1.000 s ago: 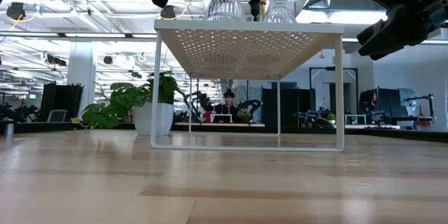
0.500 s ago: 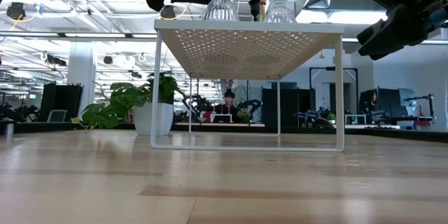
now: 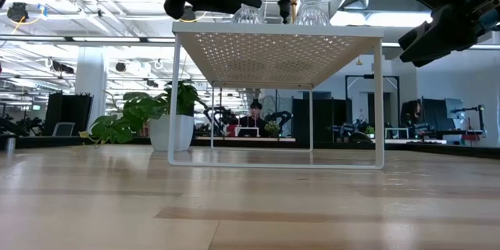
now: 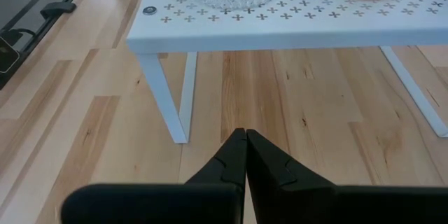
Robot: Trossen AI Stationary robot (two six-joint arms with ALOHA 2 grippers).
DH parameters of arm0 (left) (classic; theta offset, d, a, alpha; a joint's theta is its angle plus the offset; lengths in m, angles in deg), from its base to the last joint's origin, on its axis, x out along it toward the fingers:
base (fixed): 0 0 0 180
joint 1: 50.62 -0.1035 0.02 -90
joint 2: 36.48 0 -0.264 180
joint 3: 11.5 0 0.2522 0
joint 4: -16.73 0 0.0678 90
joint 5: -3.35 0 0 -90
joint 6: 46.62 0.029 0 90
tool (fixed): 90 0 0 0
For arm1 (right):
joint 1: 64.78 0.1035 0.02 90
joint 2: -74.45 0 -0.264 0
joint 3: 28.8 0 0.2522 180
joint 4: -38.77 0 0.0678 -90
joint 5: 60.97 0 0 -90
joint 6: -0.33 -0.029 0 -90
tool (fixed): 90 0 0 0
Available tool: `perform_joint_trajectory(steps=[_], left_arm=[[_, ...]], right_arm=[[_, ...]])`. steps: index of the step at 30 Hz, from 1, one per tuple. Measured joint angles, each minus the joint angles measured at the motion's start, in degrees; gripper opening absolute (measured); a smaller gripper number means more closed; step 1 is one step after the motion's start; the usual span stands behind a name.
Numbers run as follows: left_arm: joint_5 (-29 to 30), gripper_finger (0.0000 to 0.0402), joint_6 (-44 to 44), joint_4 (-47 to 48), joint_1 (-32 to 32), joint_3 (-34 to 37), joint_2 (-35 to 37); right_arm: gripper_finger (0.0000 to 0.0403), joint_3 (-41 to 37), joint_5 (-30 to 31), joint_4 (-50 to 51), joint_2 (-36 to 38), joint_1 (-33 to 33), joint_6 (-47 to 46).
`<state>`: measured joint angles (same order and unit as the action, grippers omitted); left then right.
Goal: Pick & Place candle stick holders
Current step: Put the transparent glass candle holder on the shelf aligned with the other transparent glass candle holder, then return to Home Position
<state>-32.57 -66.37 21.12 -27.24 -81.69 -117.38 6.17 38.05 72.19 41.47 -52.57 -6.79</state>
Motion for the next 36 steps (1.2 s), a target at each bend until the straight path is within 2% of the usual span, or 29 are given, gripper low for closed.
perform_joint_trajectory(steps=[8,19,36], left_arm=[[-0.3,0.0126,-1.6,0.1,-0.2,0.0,-0.3],[-0.5,0.0156,-1.7,0.4,-0.2,0.0,-0.3],[-2.2,0.0223,-1.6,0.6,0.0,0.0,1.5]], right_arm=[[0.0001,0.0,0.0,0.0,0.0,0.0,0.0],[0.0001,0.0,0.0,0.0,0.0,0.0,0.0],[0.0001,0.0,0.0,0.0,0.0,0.0,0.0]])
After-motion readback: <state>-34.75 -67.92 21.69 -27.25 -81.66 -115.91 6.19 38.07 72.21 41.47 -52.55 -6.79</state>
